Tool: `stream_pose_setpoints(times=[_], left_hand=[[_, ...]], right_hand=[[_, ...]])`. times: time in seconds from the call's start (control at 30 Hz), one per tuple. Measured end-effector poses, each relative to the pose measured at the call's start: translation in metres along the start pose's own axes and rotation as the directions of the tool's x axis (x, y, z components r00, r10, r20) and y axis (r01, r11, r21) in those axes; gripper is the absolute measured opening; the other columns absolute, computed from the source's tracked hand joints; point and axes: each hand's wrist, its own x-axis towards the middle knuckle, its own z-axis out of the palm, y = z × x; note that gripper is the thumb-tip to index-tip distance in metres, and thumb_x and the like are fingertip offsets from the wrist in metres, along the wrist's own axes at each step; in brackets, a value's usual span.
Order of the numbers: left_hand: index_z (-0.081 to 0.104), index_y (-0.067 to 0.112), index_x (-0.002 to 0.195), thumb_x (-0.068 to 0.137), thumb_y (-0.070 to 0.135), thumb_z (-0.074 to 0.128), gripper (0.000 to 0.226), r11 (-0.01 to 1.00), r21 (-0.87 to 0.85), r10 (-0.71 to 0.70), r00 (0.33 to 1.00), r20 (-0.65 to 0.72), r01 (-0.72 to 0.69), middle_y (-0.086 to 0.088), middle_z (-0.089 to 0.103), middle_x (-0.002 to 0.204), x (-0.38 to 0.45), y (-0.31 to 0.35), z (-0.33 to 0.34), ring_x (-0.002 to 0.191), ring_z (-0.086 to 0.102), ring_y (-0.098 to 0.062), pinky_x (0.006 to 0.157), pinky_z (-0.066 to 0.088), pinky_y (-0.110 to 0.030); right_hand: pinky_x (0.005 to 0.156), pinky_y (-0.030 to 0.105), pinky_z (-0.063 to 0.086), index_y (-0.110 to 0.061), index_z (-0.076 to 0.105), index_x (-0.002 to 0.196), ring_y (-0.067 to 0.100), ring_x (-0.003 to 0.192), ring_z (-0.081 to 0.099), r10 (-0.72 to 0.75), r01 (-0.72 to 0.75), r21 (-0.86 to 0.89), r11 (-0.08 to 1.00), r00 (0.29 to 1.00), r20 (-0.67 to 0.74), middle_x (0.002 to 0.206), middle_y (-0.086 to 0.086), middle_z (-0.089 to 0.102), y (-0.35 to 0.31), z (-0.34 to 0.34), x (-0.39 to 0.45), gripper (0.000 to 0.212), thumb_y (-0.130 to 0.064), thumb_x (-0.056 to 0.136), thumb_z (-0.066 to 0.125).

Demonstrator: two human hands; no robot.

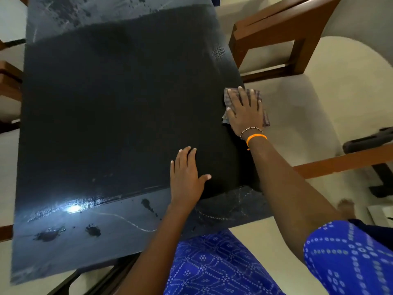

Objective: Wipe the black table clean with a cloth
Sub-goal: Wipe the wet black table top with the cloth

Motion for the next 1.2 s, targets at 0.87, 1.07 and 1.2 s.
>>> stream_pose_setpoints(times=[0.87, 1.07, 1.2], left_hand=[[0.019, 0.016, 0.146, 0.082, 0.042, 0.063, 0.082, 0.982, 0.121, 0.142, 0.988, 0.054, -0.148, -0.006, 0.016, 0.155, -0.03, -0.009, -0.006, 0.145, 0.006, -0.025, 0.117, 0.005, -0.047], [0.018, 0.014, 0.147, 0.076, 0.038, 0.071, 0.092, 0.989, 0.066, 0.122, 0.981, 0.152, -0.134, -0.008, 0.013, 0.156, -0.044, -0.016, 0.001, 0.145, 0.003, -0.028, 0.117, 0.007, -0.045], [0.019, 0.012, 0.146, 0.074, 0.037, 0.073, 0.093, 0.985, 0.065, 0.145, 0.977, 0.155, -0.157, -0.009, 0.011, 0.156, -0.045, -0.02, 0.002, 0.145, 0.002, -0.029, 0.119, 0.01, -0.046]], right_hand=[[0.114, 0.051, 0.011, -0.028, 0.02, 0.147, 0.03, 0.145, 0.006, 0.037, -0.036, -0.013, 0.999, 0.999, 0.039, 0.158, 0.002, 0.014, 0.013, 0.005, -0.099, 0.059, -0.045, 0.091, 0.028], [0.114, 0.052, 0.015, -0.027, 0.02, 0.147, 0.029, 0.145, 0.007, 0.023, -0.024, 0.016, 1.0, 0.999, 0.026, 0.158, 0.001, 0.014, 0.012, 0.007, -0.087, 0.058, -0.041, 0.094, 0.037], [0.111, 0.049, 0.022, -0.027, 0.023, 0.147, 0.029, 0.145, 0.011, 0.038, -0.038, 0.01, 0.999, 0.999, 0.002, 0.157, 0.001, 0.018, 0.032, 0.01, -0.145, 0.061, -0.048, 0.089, 0.023]])
